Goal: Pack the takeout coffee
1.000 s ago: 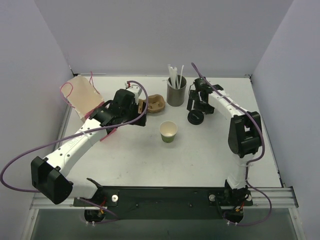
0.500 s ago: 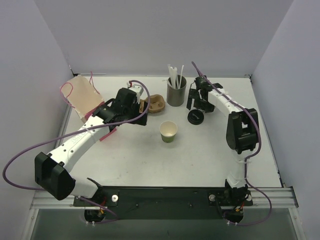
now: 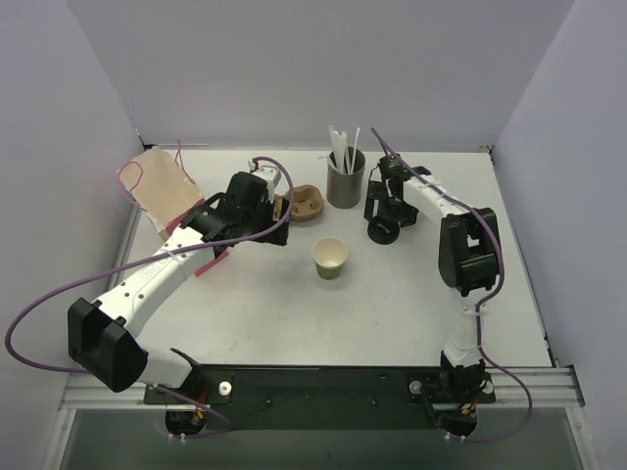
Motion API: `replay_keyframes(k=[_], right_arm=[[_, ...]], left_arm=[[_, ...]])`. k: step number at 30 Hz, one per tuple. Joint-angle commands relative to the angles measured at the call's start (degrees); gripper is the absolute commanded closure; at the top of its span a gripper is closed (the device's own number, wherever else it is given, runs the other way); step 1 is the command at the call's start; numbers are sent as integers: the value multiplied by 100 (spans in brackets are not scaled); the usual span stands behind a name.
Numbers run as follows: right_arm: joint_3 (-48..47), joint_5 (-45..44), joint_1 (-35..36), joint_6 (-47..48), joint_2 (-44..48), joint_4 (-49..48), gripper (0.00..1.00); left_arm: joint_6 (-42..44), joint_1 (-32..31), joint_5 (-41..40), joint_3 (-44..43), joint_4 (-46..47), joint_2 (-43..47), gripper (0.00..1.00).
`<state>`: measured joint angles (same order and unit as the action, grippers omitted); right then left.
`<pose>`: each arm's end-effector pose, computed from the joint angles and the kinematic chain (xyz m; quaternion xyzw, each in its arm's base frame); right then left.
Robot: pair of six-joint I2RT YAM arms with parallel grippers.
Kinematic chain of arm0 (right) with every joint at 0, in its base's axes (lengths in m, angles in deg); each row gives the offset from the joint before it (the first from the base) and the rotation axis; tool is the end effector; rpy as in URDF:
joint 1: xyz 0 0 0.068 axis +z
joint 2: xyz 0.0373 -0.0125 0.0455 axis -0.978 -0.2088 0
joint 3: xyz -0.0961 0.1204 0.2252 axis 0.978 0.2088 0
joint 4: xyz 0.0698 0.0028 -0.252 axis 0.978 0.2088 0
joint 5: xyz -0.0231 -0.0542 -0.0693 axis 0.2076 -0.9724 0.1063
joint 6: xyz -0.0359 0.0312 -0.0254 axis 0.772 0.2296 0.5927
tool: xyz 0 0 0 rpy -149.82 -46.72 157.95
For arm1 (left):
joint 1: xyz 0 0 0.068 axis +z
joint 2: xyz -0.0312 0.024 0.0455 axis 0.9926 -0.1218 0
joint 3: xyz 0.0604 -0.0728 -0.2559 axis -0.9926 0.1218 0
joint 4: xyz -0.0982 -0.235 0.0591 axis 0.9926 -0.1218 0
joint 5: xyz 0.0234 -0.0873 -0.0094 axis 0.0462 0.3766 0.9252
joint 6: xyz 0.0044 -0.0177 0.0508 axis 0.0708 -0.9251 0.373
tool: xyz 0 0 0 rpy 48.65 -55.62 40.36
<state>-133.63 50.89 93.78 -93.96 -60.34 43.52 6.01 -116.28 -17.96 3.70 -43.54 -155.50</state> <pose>0.4397 0.1230 0.1948 0.0555 0.9496 0.0792 0.2982 0.2537 -0.1609 0.3277 0.1069 0.9162 -0.1076 0.3710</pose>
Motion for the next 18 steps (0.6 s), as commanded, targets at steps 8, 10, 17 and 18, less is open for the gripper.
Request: replay_keyframes(k=[8, 10, 17, 18], right_arm=[[-120, 15, 16, 45, -75, 81, 16], [-102, 33, 25, 44, -75, 90, 17], [-76, 24, 51, 27, -119, 81, 17], [-67, 24, 51, 27, -119, 81, 17]], left_arm=[[71, 23, 21, -281, 38, -26, 3], [71, 23, 30, -273, 47, -35, 2], [62, 23, 39, -273, 47, -35, 3], [62, 23, 39, -264, 47, -43, 3]])
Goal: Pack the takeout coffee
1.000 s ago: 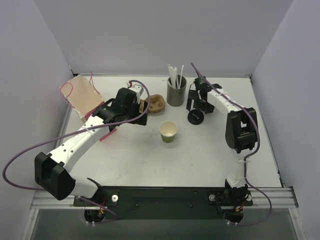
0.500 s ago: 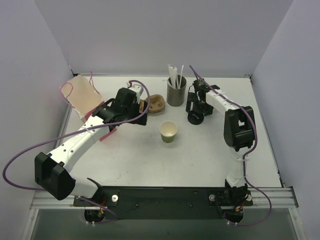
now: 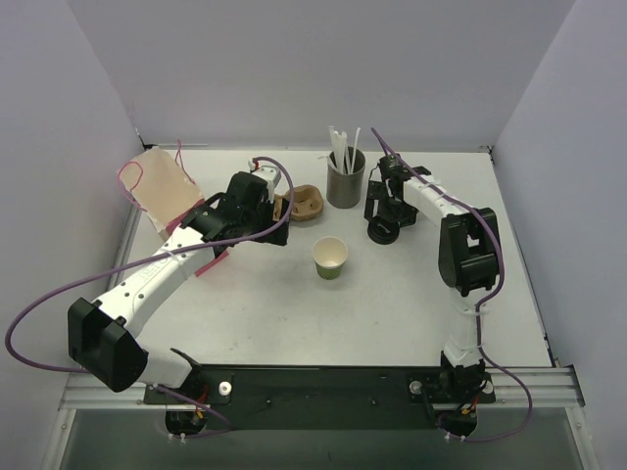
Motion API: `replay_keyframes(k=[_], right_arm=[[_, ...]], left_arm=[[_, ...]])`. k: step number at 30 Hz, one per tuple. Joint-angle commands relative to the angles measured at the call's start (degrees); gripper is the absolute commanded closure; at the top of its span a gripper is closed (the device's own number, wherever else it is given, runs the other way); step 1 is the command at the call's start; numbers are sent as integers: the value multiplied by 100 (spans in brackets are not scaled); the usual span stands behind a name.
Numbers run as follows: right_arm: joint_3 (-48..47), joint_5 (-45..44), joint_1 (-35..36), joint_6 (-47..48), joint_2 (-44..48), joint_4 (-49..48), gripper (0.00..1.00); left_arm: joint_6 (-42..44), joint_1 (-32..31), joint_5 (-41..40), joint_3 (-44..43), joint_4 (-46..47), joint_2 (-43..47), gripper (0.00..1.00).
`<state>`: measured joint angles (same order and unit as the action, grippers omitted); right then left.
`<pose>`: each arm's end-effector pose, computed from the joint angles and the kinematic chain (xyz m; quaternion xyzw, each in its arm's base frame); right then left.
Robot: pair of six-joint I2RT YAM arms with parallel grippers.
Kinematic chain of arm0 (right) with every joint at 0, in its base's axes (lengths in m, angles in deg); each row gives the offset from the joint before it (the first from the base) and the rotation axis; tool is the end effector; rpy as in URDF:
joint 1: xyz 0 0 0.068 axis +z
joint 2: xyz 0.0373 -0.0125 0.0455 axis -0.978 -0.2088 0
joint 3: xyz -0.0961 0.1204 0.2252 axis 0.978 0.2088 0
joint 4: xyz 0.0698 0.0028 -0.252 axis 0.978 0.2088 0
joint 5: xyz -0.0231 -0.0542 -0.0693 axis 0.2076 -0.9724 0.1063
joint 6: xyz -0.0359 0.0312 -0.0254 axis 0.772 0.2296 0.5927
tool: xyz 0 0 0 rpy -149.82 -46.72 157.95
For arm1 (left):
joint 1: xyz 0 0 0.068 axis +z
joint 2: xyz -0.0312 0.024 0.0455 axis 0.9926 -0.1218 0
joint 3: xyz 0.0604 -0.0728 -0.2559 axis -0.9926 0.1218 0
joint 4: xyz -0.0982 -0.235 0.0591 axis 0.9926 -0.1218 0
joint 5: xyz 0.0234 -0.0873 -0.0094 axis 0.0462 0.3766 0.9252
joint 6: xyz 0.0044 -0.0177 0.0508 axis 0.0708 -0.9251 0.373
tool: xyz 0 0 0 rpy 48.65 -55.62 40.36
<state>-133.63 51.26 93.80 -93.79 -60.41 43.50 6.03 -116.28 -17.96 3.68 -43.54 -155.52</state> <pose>0.4397 0.1234 0.1943 0.0530 0.9499 0.0816 0.2970 0.2538 -0.1610 0.3277 0.1071 0.9162 -0.1075 0.3710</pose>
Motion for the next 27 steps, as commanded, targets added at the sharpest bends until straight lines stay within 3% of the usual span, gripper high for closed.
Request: replay_keyframes(k=[1, 27], right_arm=[[-67, -5, 40, 9, -130, 92, 17], [-155, -339, 304, 159, -183, 259, 19]], left_arm=[[60, 23, 39, -262, 38, -32, 3], [60, 23, 56, -253, 47, -6, 3]])
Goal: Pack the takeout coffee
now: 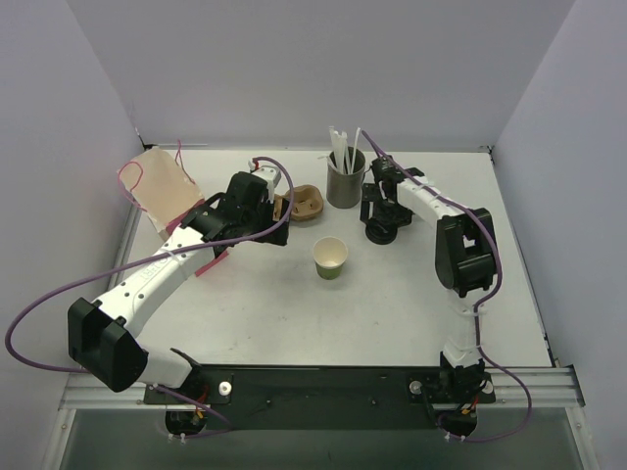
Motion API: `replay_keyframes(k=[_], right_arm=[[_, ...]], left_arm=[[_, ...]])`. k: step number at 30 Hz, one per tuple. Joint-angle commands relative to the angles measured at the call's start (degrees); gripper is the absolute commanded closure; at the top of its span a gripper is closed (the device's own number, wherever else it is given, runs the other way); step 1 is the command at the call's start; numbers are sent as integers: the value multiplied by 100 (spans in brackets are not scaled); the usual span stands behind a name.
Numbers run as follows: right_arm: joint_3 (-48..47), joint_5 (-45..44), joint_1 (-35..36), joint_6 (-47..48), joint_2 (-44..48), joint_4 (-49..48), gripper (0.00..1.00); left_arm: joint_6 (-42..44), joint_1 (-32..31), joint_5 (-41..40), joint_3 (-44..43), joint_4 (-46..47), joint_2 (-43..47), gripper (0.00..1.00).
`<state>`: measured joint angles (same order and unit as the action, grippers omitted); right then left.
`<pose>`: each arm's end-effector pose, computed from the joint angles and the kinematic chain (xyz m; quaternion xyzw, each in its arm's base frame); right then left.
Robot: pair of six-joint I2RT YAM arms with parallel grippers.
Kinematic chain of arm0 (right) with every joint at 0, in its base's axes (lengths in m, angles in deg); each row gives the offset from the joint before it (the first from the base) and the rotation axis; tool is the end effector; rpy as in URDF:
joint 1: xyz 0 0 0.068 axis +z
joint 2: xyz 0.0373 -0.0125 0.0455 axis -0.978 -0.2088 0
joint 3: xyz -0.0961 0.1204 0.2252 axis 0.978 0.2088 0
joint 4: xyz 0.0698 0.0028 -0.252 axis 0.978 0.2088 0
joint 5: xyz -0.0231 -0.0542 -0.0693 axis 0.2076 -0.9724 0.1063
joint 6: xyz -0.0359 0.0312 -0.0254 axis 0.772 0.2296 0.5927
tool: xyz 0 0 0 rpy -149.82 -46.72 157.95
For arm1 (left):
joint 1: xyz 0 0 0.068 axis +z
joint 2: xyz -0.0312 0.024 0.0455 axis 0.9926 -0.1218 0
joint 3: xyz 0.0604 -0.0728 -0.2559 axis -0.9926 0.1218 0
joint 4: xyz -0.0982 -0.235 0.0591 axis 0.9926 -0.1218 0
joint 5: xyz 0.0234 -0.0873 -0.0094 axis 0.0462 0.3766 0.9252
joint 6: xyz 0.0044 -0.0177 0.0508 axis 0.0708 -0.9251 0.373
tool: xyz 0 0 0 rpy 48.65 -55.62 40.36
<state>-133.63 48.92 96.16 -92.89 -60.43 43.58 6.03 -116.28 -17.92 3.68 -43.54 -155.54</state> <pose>0.4345 0.1400 0.1941 0.0322 0.9506 0.0667 0.3014 0.2538 -0.1610 0.3276 0.1072 0.9162 -0.1077 0.3707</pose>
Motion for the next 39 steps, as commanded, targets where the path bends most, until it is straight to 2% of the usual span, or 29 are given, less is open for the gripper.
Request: replay_keyframes(k=[1, 10, 17, 22, 39], right_arm=[[-146, -105, 68, 61, -189, 241, 19], [-85, -34, 86, 8, -146, 268, 21], [-128, -113, 112, -10, 91, 285, 30], [-242, -148, 121, -19, 241, 390, 32], [-313, -17, 85, -63, 514, 593, 28]], left_arm=[[69, 23, 52, -244, 47, 5, 3], [69, 32, 43, -227, 47, 23, 3], [78, 41, 52, -227, 55, 31, 3], [78, 49, 52, -227, 55, 23, 3], [69, 67, 70, -227, 29, 49, 3]])
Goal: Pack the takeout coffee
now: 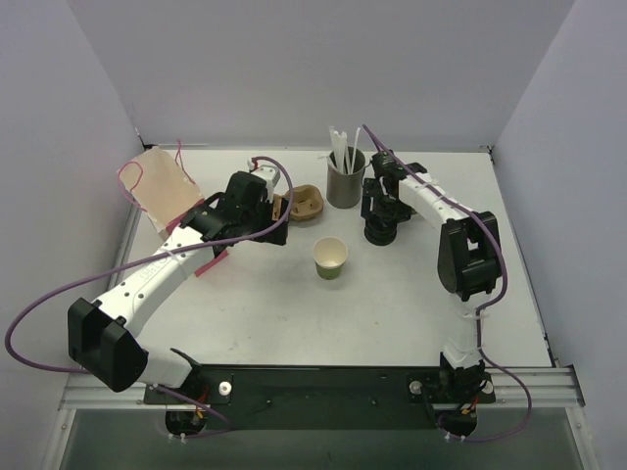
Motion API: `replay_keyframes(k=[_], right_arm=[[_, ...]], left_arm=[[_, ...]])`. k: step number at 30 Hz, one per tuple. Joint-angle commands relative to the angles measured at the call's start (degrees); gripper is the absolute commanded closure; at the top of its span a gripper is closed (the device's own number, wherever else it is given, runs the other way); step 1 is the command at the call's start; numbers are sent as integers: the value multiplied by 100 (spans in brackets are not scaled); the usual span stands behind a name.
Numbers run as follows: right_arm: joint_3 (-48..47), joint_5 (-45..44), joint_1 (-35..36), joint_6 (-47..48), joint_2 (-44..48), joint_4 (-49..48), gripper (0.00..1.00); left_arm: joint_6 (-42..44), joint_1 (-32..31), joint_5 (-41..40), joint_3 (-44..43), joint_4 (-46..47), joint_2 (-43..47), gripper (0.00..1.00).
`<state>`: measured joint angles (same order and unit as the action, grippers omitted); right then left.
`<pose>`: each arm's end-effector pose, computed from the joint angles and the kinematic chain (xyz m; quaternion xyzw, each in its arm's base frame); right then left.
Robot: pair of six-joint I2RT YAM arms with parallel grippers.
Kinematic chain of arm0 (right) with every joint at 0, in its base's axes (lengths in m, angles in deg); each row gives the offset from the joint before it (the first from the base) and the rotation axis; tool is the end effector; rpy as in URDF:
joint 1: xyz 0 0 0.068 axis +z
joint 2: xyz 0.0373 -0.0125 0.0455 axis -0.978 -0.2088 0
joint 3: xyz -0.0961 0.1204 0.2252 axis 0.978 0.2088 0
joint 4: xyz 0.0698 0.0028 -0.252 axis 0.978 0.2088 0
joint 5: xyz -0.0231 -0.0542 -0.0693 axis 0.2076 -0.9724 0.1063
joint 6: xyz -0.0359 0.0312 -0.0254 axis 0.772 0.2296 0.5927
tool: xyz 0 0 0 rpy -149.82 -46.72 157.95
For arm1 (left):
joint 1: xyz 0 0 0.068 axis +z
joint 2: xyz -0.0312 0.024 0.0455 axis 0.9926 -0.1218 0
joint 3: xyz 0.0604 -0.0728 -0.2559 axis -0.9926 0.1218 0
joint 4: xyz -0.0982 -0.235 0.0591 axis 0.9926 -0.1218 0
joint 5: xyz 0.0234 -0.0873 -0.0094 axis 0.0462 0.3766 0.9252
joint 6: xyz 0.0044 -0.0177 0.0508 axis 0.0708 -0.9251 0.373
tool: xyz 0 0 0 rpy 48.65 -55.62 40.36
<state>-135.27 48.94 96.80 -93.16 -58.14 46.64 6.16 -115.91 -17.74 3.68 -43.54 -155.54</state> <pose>0.4288 0.1434 0.2169 0.0293 0.9484 0.0718 0.3076 0.2548 -0.1595 0.3276 0.1059 0.9165 -0.1074 0.3706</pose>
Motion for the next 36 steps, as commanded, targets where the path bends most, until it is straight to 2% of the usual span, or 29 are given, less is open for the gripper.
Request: replay_keyframes(k=[1, 12, 21, 28, 36], right_arm=[[-132, -1, 31, -45, 267, 287, 27], [-131, 51, 40, -98, 302, 313, 27], [-237, 69, 198, -168, 1030, 866, 28], [-175, 244, 566, -203, 1699, 1253, 28], [-316, 394, 1462, -309, 2025, 1745, 28]], left_arm=[[65, 30, 52, -218, 38, 58, 3], [56, 30, 35, -200, 38, 58, 3], [12, 65, 35, -227, 38, 67, 3], [-84, 109, 35, -262, 3, 58, 3], [-207, 162, 34, -236, -32, 154, 3]])
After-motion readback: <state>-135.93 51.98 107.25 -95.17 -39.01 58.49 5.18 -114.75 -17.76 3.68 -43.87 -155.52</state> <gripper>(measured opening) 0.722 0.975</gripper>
